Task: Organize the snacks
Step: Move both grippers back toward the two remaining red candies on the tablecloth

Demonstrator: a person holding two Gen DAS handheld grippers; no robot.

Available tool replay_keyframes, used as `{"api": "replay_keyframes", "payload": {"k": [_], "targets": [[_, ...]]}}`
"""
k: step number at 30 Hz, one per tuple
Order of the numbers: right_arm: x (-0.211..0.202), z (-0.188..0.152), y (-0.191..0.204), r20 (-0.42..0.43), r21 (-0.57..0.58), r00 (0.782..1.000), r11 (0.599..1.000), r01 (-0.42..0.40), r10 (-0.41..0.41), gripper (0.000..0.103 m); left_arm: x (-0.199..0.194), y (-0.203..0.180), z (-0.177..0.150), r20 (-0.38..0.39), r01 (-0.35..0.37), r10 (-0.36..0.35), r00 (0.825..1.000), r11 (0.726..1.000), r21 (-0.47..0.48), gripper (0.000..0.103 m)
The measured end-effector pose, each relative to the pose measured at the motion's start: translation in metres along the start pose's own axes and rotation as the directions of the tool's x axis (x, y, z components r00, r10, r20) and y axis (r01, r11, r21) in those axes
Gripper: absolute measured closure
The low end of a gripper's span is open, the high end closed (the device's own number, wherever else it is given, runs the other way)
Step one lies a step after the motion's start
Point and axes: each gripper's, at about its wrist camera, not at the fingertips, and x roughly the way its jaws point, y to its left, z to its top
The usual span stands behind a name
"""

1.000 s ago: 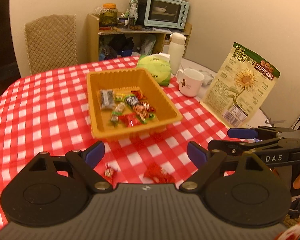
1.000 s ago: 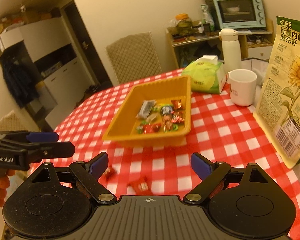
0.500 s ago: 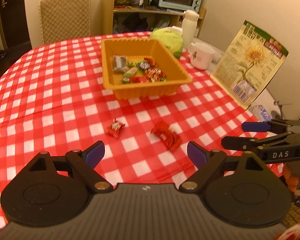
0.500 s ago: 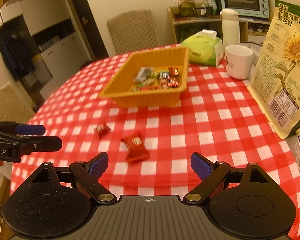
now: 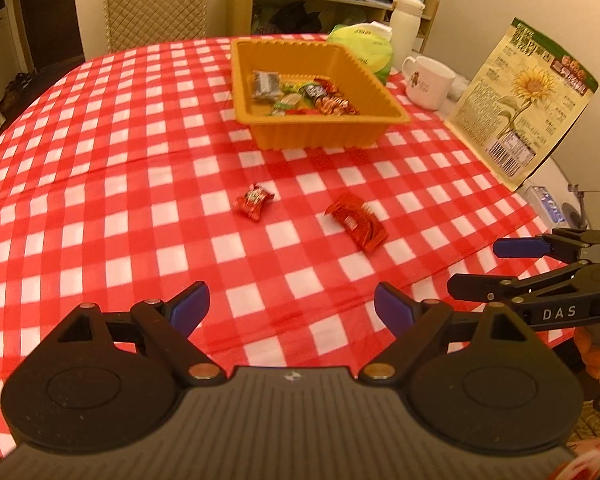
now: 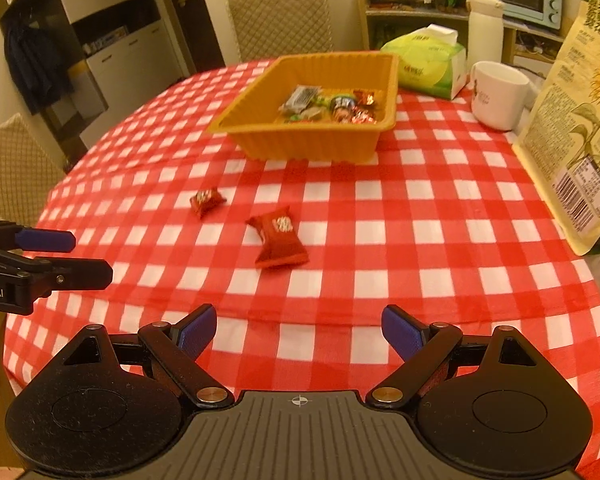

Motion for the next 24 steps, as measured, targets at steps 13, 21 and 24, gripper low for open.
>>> {"api": "replay_keyframes", "payload": {"k": [13,21,24], "targets": [[0.030,-0.004,0.018,-0.088,-0.063,0.996,0.998,-0.019,0.013,0.014,0.018,0.012,-0.010,-0.060,-0.002,0.000,0.998,1.000,-0.022,0.015],[0.045,0.000,0.025,-0.116,-0.076,0.993,0.997,-0.025,0.016,0.014,0.029,0.020,-0.008,-0.087,0.001,-0.002,0.996,1.000,-0.020,0.015],[0.050,0.001,0.026,-0.120,-0.080,0.993,0.996,-0.026,0.016,0.014,0.033,0.024,-0.007,-0.094,0.000,-0.002,0.996,1.000,-0.022,0.015]]}}
